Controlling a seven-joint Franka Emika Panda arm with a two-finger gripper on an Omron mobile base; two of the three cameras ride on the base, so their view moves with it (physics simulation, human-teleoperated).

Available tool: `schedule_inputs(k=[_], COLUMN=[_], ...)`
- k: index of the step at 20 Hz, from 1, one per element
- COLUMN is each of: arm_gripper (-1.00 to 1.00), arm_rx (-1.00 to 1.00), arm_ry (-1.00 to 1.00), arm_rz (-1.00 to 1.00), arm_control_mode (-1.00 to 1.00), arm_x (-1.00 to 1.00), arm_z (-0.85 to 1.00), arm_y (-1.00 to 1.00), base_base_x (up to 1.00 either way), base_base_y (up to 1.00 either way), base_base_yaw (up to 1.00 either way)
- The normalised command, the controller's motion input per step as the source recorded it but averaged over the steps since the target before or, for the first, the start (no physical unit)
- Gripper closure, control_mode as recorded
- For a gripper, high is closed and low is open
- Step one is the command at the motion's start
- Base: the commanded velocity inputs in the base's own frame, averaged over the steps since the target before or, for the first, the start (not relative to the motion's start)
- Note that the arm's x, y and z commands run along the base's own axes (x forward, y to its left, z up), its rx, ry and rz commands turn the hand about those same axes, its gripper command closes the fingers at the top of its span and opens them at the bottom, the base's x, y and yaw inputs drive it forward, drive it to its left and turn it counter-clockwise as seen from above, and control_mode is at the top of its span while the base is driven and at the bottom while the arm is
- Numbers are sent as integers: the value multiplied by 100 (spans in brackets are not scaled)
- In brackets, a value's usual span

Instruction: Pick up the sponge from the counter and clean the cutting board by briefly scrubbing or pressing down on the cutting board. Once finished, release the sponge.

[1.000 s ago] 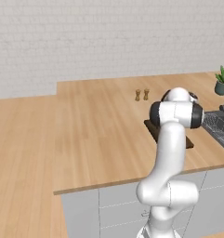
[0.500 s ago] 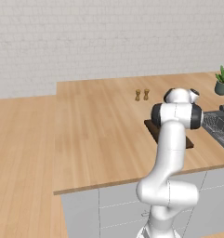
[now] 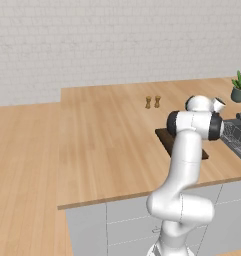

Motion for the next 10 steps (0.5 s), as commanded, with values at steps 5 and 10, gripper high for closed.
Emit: schedule_inputs(k=[5,10], arm_gripper=[100,100], arm_rx=[0,0], arm_ry=[-7,-9], arm_rz=[17,21], arm_control_mode=[-100,-100], arm_x=[-100,-100], arm_z=[-13,-12], arm_y=[-2,0], base_base_x=[0,0], base_base_y=[0,0], base_base_yaw=[0,0])
